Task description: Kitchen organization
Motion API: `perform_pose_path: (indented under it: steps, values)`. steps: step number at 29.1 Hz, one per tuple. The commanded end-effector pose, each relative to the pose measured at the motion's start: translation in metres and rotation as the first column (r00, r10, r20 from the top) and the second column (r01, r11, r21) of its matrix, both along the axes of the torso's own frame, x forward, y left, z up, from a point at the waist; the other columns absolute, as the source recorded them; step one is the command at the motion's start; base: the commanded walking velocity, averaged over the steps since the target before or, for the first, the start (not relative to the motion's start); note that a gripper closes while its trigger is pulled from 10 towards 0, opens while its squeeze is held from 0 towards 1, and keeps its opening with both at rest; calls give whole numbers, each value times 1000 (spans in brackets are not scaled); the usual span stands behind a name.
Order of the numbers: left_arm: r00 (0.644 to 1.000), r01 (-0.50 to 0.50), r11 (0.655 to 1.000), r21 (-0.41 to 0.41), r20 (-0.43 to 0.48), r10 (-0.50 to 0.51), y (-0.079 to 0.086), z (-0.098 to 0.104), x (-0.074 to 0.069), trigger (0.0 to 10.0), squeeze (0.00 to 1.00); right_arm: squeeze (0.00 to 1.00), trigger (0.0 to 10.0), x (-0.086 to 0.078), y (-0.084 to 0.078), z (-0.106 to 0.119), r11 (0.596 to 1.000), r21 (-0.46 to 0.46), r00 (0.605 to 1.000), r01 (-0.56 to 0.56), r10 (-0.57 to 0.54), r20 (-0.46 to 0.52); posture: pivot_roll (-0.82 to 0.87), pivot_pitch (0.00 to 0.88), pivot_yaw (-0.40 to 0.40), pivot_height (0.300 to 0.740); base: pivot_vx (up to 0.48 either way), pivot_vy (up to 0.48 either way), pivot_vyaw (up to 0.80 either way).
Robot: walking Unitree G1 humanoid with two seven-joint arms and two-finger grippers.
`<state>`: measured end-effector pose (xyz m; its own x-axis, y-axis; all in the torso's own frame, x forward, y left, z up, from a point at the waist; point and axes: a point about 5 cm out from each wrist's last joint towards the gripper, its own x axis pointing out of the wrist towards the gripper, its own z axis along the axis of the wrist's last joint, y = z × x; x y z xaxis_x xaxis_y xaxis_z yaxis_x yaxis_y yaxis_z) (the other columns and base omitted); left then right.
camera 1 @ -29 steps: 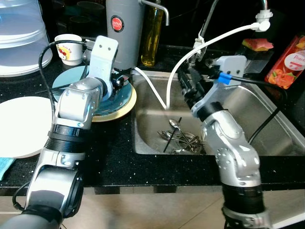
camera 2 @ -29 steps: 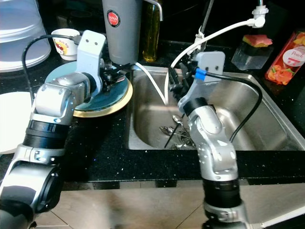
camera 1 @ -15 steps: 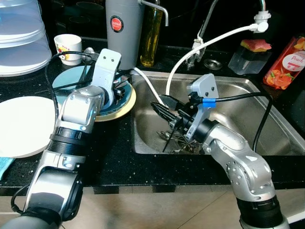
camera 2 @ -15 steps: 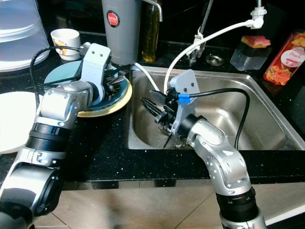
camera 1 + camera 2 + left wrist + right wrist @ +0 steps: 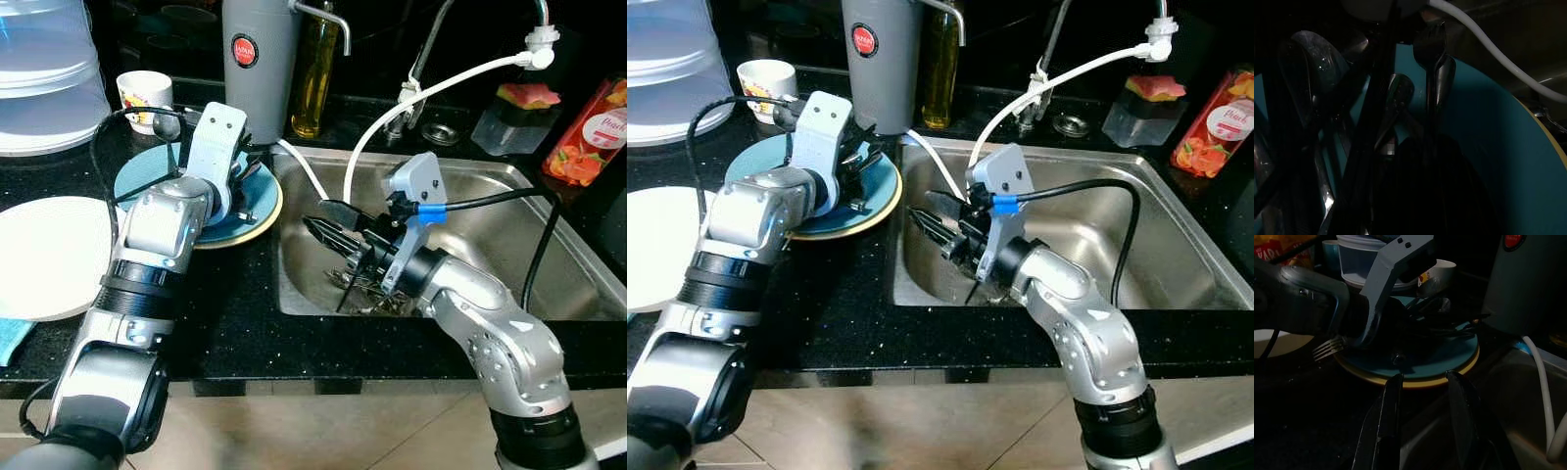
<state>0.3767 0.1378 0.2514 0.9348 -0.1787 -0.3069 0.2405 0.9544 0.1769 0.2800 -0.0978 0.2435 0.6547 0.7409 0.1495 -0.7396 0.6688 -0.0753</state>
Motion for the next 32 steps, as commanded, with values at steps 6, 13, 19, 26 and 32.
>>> perform_pose_path:
  steps: [6,13,19,26,32]
  values:
    - [968,78,997,-7,241,-74,-16,36,-7,10000,0,0,10000,-1,-5,9,998,55,1000,26,-26,12,206,37,-112,740,0,0,0]
    - [918,259,963,-72,328,-223,-43,51,-22,10000,0,0,10000,3,-9,16,992,109,997,67,-70,26,207,37,-112,740,0,0,0]
    - [905,375,918,-126,262,-334,-70,31,-29,10000,0,0,10000,5,-12,19,988,127,995,89,-94,37,204,36,-112,740,0,0,0]
    - [897,429,880,-204,209,-389,-85,18,-32,10000,0,0,10000,10,-18,24,975,161,986,153,-162,44,202,36,-110,740,0,0,0]
    - [891,452,860,-237,170,-422,-93,12,-34,10000,0,0,10000,14,-24,27,962,191,977,197,-209,44,202,36,-109,740,0,0,0]
